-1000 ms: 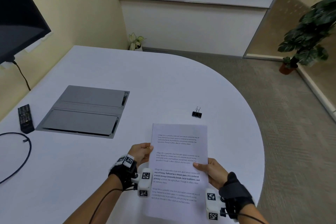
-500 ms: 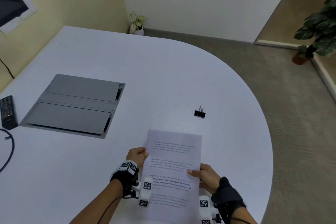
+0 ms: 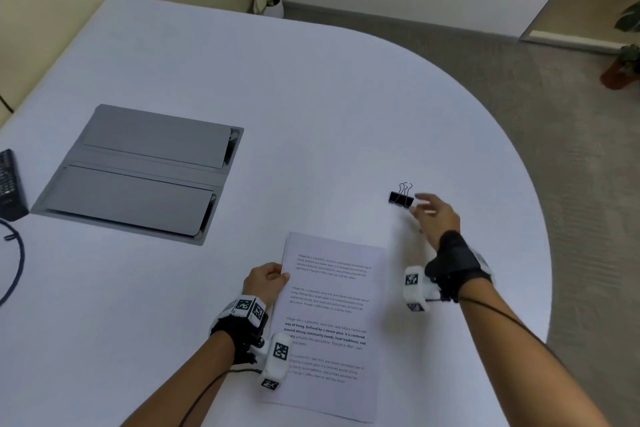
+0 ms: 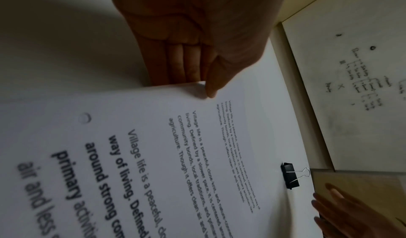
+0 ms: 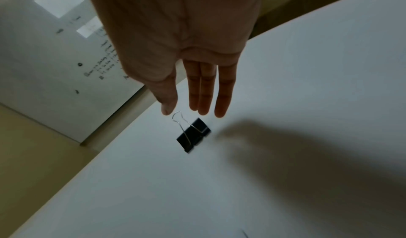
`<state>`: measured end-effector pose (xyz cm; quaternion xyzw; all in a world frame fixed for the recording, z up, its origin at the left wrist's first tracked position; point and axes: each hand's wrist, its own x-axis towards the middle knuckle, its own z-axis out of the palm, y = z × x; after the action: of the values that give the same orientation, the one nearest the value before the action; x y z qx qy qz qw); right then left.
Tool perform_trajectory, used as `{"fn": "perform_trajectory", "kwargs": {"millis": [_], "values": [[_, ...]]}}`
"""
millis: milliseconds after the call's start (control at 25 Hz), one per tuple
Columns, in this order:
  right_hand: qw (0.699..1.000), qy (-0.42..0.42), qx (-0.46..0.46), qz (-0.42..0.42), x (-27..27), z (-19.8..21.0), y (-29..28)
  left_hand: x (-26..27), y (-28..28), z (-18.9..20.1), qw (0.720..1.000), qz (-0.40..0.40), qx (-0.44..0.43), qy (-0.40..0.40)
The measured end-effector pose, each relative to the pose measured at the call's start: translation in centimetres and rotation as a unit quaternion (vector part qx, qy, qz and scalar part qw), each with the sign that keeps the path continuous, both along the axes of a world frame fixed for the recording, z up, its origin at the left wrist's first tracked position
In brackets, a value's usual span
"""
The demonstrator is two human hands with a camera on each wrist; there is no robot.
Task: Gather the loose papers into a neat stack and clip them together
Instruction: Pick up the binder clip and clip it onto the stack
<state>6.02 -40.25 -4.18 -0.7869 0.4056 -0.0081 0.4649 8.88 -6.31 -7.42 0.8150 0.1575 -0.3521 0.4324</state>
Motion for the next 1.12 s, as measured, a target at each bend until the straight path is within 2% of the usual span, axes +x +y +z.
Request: {"fn": "perform_trajectory", "kwargs": {"millis": [80, 160, 280, 360, 600, 800, 880, 960, 1120], "values": [[0.998, 0.025, -0.057, 0.025, 2.6, 0.2, -0.8, 0.2, -0.3, 0.6, 1.000, 0.003, -0.020, 0.004], [0.988, 0.091, -0.114, 0.057, 4.5, -0.1, -1.5, 0.6, -0.6, 1.0, 1.000, -0.013, -0.028, -0.001], [0.953, 0.197, -0.168, 0.156, 6.1, -0.5, -1.9, 1.3, -0.7, 1.2, 0.998, -0.053, -0.014, -0.015], [0.939, 0.220, -0.189, 0.182, 6.7, -0.5, -2.1, 1.9, -0.7, 0.9, 0.997, -0.068, -0.007, -0.021], [0.961, 0.182, -0.126, 0.167, 6.4, 0.3, -1.9, 2.6, -0.7, 0.5, 0.994, -0.096, 0.004, -0.045], [0.988, 0.065, 0.020, 0.140, 3.8, 2.0, 0.0, 1.8, -1.1, 1.2, 0.993, -0.096, -0.018, -0.058], [0.985, 0.028, 0.084, 0.146, 2.8, 2.3, 1.2, 1.4, -1.2, 1.3, 0.993, -0.090, -0.029, -0.066], [0.978, 0.032, 0.119, 0.168, 2.0, 2.5, 2.8, 1.1, -1.1, 1.3, 0.993, -0.084, -0.041, -0.070], [0.961, 0.050, 0.087, 0.259, 1.0, 3.8, 7.0, 0.9, -0.9, 1.4, 0.993, -0.074, -0.055, -0.075]]}}
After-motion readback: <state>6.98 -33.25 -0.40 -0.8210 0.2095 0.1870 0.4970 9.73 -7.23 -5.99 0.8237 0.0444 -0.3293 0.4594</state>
